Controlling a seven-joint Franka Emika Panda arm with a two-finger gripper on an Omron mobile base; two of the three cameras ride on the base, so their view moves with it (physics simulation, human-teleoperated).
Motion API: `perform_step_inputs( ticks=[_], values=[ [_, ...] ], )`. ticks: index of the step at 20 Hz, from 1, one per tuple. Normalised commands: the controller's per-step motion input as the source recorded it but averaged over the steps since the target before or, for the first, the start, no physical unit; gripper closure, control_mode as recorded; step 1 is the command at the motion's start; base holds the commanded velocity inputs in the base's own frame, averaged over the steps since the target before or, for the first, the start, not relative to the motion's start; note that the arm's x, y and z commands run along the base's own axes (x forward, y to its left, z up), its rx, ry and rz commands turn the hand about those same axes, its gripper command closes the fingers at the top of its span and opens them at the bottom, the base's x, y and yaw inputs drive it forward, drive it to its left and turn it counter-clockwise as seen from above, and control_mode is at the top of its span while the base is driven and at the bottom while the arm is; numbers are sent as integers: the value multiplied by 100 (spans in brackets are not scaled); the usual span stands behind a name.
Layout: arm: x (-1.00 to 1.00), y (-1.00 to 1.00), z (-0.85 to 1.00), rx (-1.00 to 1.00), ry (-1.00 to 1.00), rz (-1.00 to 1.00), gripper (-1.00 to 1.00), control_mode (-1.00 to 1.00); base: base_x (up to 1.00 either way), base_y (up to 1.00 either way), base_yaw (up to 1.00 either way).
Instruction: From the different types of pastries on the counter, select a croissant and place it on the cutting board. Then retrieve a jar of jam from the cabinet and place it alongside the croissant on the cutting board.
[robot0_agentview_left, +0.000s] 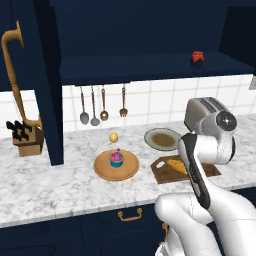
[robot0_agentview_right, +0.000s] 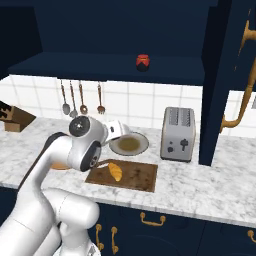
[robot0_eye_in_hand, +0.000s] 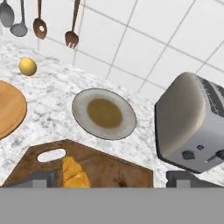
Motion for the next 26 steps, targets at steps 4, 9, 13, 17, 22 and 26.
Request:
perform_step_inputs(
  ticks=[4,9,13,17,22,26],
  values=[
    [-65,-24,100,1,-7,-29,-100,-100,0,0,0],
    [-73,-27,100,3,-8,-19,-100,-100,0,0,0],
    [-69,-11,99,9,-2,-14,-100,-100,0,0,0],
    [-66,0,75,4,-2,-4,-100,-100,0,0,0],
    [-31,16,71,0,-13,-2,-100,-100,0,0,0],
    [-1,30,77,-2,-21,-16,-100,-100,0,0,0]
  ],
)
